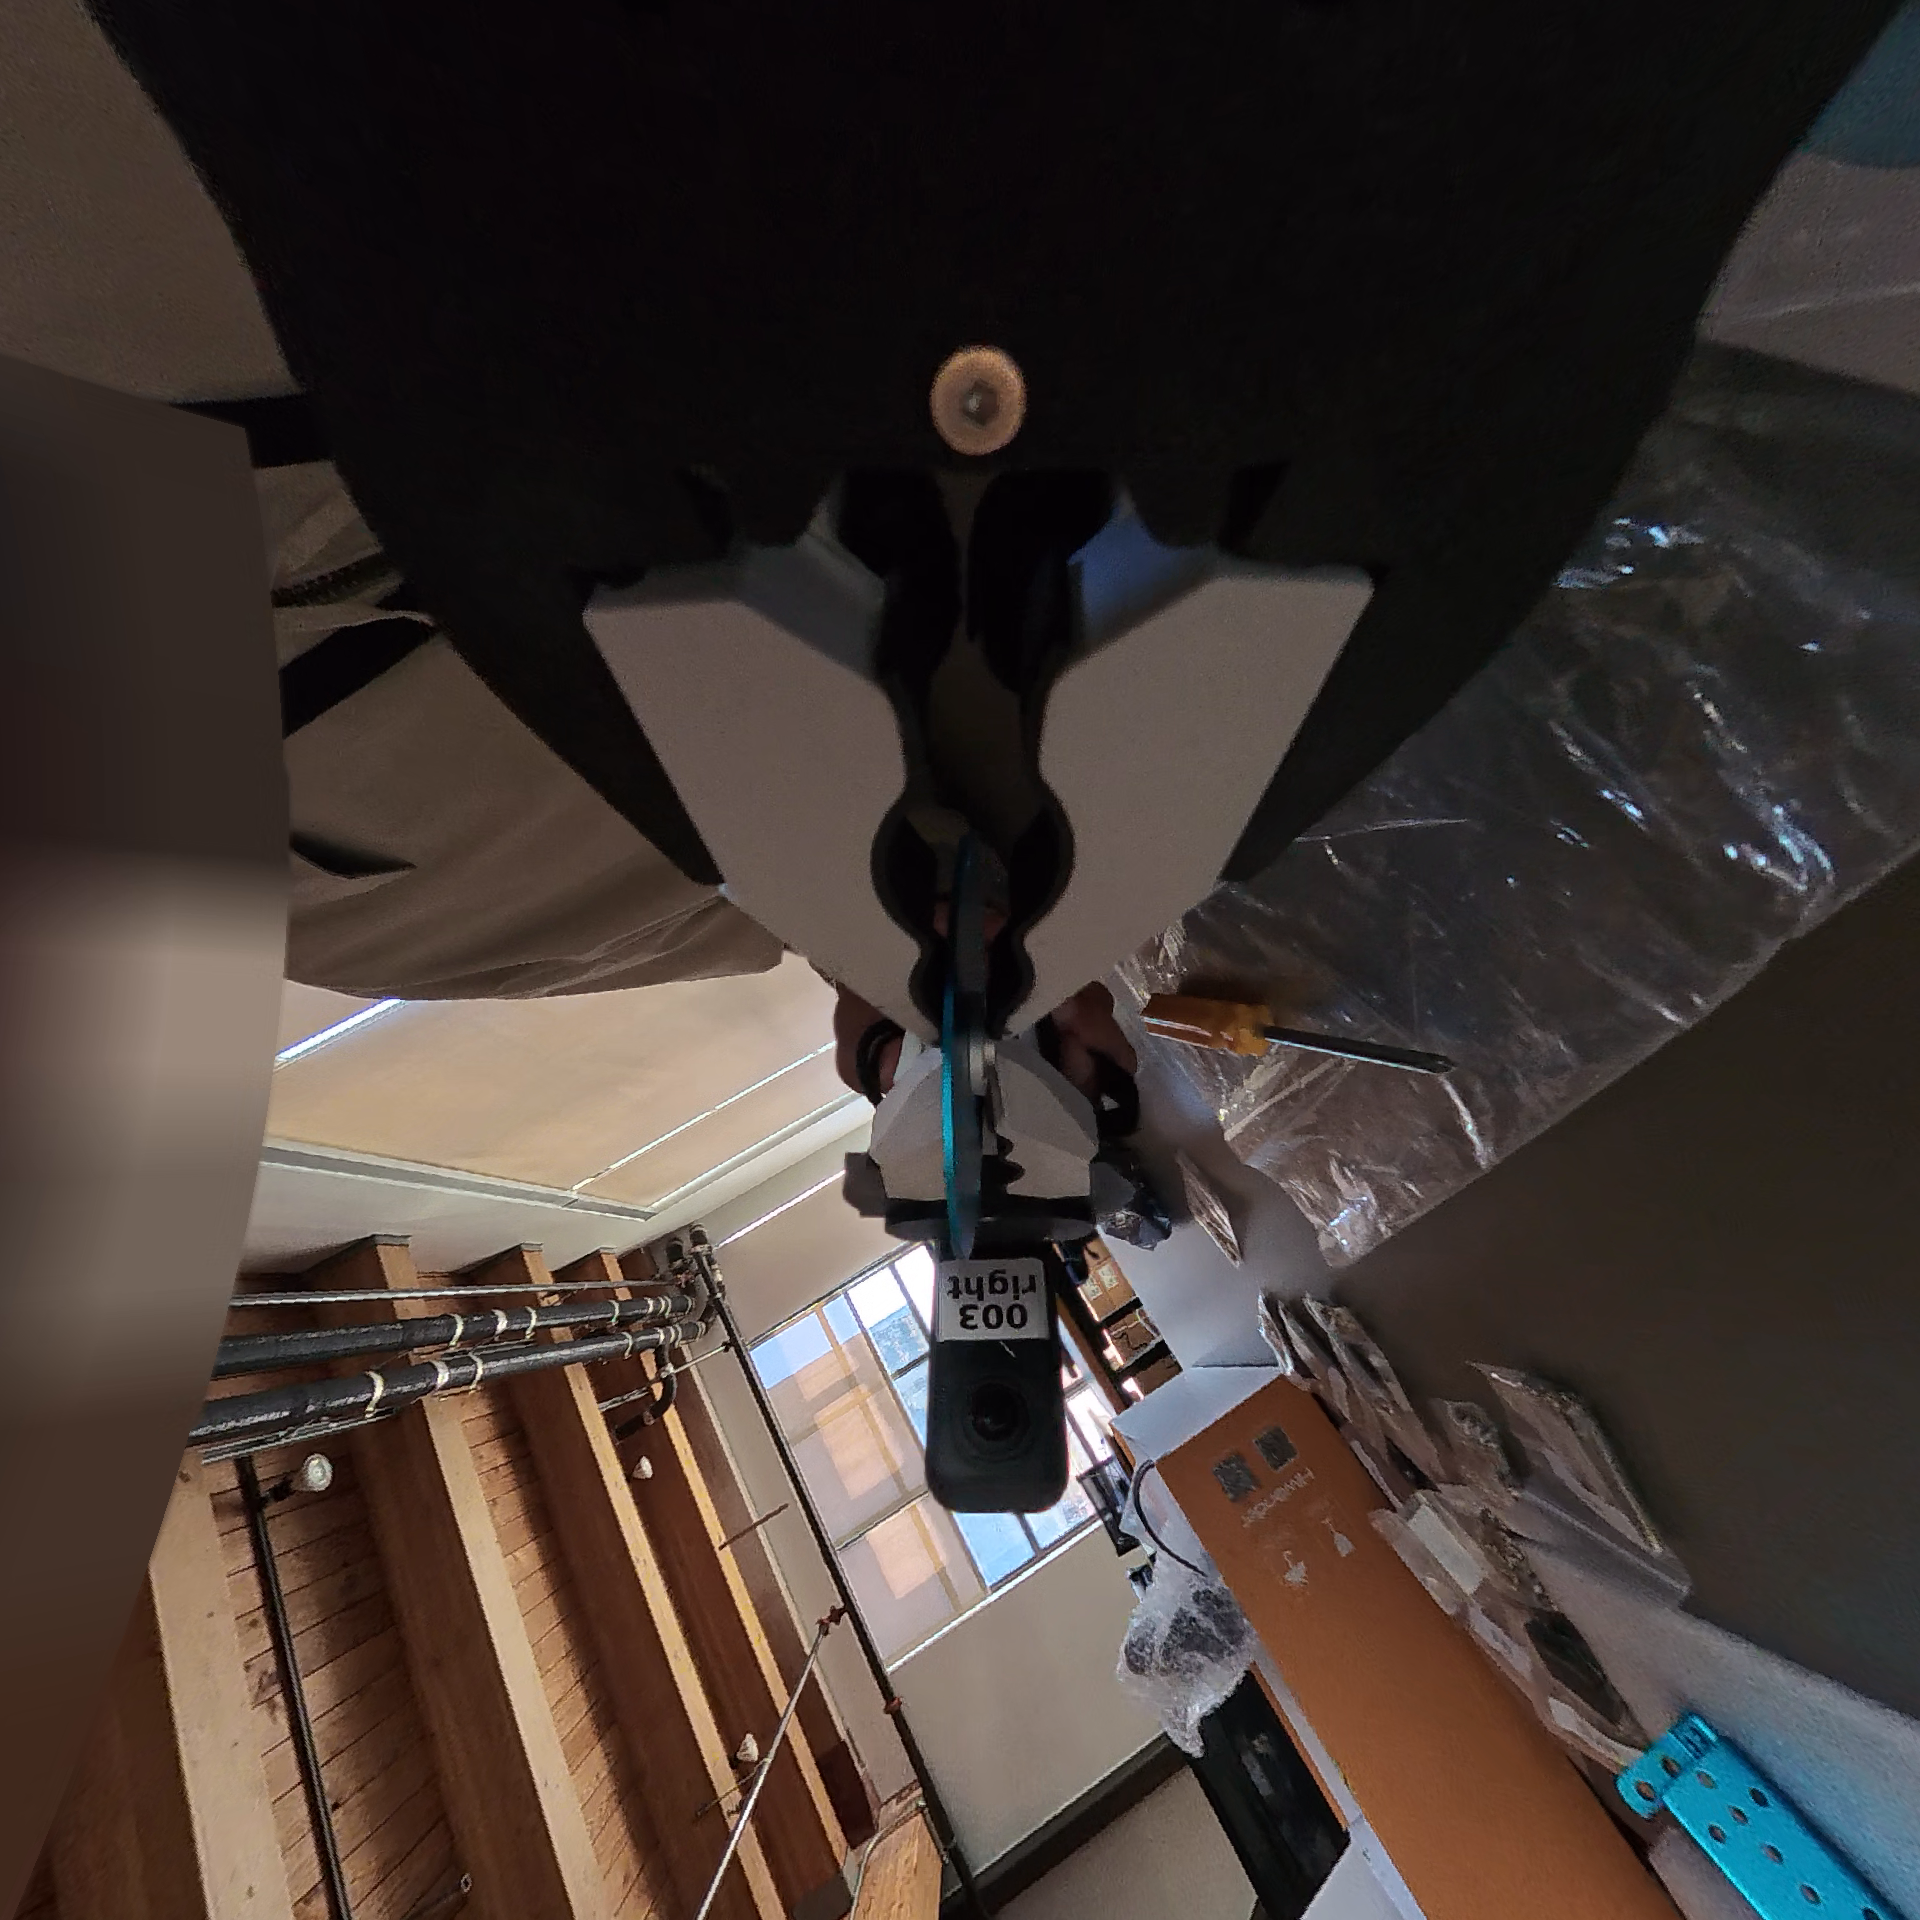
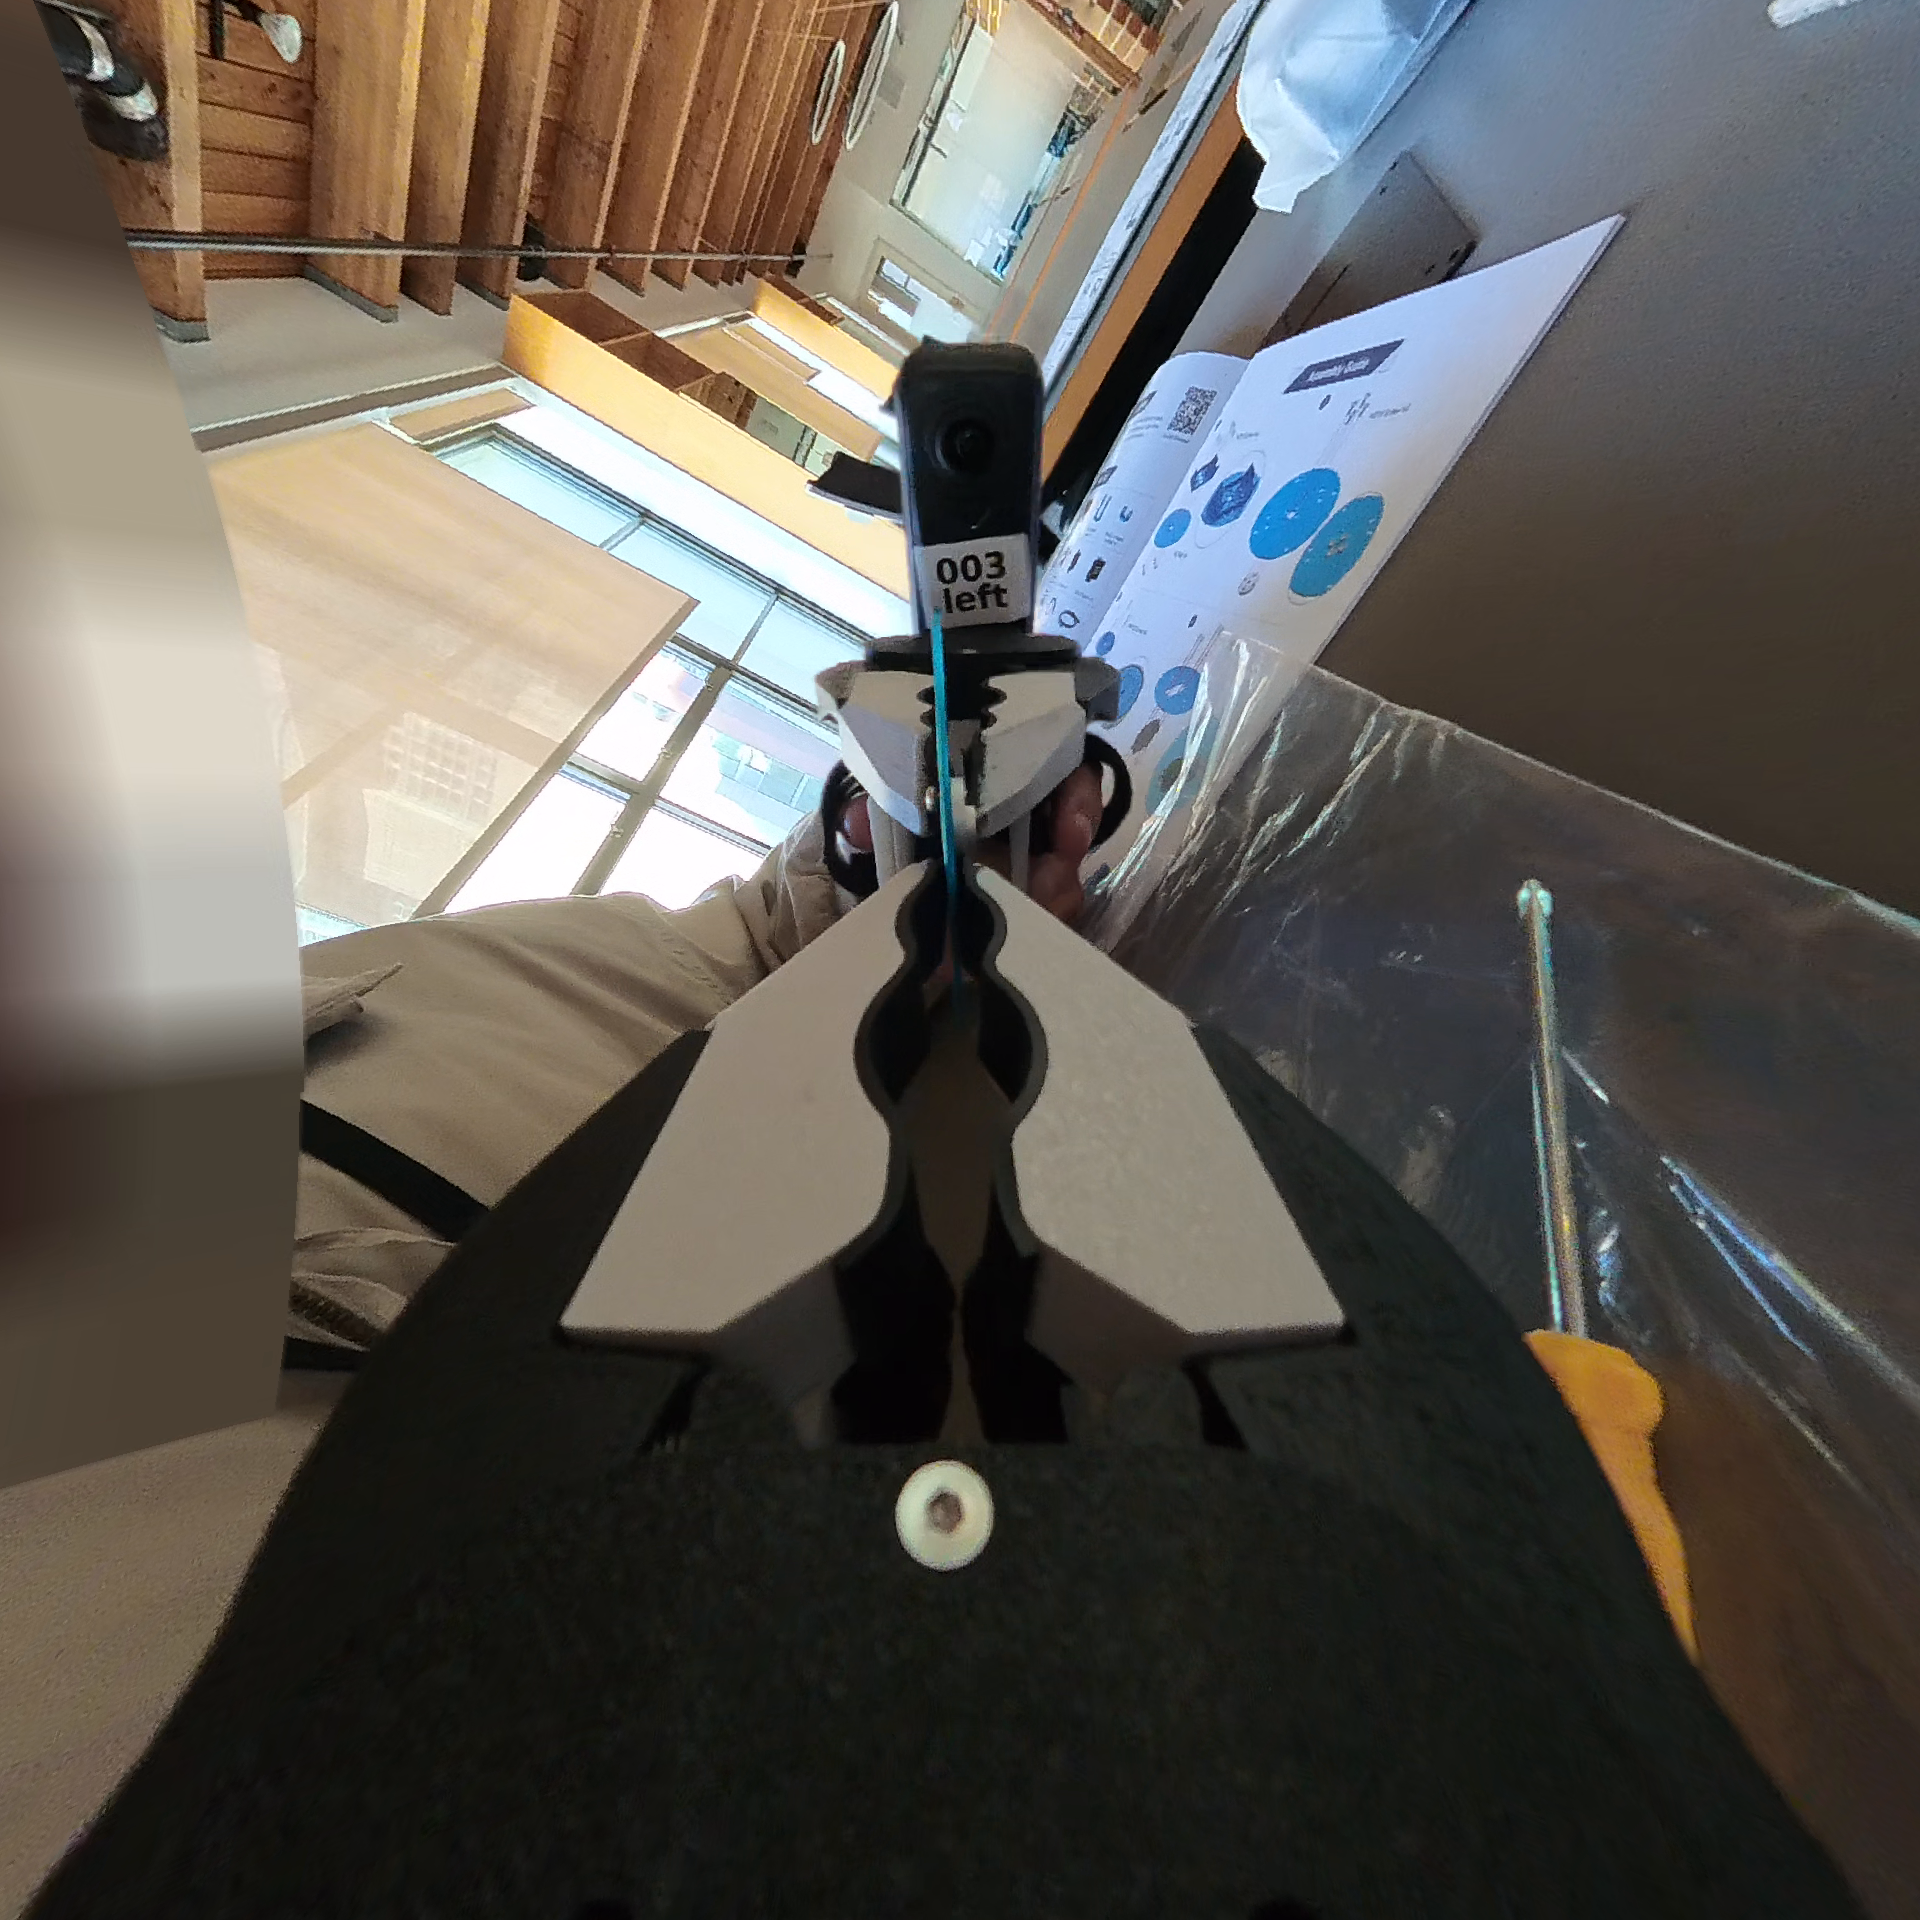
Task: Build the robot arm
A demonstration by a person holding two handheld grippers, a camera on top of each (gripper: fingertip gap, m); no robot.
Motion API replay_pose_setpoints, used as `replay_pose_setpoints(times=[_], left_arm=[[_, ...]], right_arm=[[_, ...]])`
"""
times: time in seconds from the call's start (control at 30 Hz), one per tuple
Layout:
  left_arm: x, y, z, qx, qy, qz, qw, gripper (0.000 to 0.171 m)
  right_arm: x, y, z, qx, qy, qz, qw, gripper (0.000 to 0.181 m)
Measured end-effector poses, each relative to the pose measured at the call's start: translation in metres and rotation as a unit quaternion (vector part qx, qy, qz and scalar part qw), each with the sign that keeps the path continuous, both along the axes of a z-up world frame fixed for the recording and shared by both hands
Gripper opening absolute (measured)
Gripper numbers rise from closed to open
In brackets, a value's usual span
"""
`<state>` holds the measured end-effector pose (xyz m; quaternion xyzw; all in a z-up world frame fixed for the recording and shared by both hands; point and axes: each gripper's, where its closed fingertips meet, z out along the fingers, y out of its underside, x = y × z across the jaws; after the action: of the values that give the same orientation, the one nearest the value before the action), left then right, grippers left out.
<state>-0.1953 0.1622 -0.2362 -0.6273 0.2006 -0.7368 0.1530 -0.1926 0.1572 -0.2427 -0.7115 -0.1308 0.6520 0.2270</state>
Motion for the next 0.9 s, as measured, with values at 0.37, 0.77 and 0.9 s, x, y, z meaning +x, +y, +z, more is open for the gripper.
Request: replay_pose_setpoints(times=[0.37,0.77,0.9], left_arm=[[0.0009,-0.0004,0.0005,-0.009,-0.004,-0.004,1.000,0.013],[0.0019,-0.0026,-0.0012,0.023,0.009,0.002,1.000,0.006],[0.0020,-0.0037,-0.0026,0.033,0.016,0.003,0.999,0.006]], right_arm=[[0.0020,-0.0016,0.0017,-0.013,-0.010,0.007,1.000,0.000],[0.0010,-0.0026,-0.0003,-0.015,-0.017,0.008,1.000,0.000],[0.0013,-0.0032,-0.0014,-0.010,-0.027,0.009,1.000,0.000]])
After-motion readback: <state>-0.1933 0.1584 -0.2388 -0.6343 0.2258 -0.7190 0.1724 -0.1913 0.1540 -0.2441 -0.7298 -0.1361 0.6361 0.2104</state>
